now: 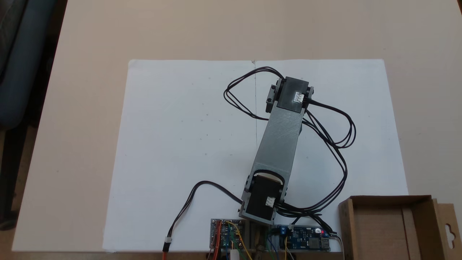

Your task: Grasp a green dice and put it in the bin.

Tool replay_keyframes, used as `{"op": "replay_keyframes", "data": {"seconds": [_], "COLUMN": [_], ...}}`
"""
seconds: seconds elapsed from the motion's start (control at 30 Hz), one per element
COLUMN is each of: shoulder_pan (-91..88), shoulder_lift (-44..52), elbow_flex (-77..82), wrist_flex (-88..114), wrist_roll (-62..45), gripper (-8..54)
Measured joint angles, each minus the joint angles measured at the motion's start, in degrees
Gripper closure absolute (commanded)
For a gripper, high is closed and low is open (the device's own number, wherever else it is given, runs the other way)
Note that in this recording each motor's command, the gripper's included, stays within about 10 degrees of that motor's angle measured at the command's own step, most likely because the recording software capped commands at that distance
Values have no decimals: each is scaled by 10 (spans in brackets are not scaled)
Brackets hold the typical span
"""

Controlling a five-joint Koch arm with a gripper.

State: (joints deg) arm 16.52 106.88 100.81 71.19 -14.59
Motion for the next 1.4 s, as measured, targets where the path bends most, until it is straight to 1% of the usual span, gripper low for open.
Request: {"op": "replay_keyframes", "data": {"seconds": [0.3, 0.6, 1.0, 1.4], "shoulder_pan": [0, 0, -48, -50], "shoulder_lift": [-54, -112, -121, -119], "elbow_flex": [0, 1, 51, 86], "wrist_flex": [-37, -58, -122, -179], "wrist_roll": [56, 58, 58, 58], "gripper": [9, 10, 9, 9]}}
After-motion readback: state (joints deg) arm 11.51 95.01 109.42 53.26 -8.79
